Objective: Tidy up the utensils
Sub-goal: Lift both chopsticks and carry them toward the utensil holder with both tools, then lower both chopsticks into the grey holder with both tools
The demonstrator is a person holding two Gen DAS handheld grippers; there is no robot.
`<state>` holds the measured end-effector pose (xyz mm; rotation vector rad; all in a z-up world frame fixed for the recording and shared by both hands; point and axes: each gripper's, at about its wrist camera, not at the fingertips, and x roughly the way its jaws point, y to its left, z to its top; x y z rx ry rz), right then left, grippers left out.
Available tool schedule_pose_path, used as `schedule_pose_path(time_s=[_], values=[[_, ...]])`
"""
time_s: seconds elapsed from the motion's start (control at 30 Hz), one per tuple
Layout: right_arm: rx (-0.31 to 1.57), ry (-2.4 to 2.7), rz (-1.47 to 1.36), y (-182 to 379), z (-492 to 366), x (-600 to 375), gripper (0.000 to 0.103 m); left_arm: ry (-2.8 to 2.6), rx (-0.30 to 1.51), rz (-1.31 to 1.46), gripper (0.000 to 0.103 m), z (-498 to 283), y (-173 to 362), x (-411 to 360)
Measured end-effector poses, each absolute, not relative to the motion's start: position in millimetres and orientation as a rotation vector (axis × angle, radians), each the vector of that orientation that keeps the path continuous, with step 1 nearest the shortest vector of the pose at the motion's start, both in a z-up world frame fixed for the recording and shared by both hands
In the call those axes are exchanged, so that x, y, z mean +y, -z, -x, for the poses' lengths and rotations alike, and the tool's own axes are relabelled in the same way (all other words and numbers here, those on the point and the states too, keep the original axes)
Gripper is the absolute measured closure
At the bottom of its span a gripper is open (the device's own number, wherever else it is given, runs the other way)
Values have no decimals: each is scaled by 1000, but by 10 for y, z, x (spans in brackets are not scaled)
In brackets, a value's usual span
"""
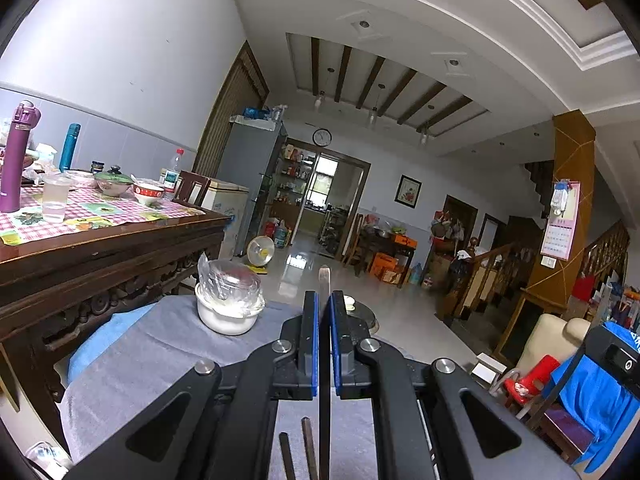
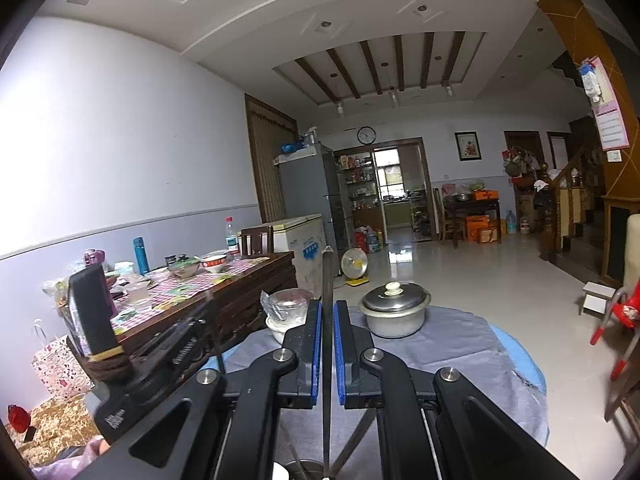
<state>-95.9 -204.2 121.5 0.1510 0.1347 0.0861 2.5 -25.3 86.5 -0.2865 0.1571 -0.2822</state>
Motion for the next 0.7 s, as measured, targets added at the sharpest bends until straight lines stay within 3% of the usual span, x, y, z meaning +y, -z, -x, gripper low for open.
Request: schedule_pose_path(time_s=[0.7], values=[[195, -129, -185, -1041, 798, -1927, 96, 286, 201, 329, 97, -263, -769, -161]])
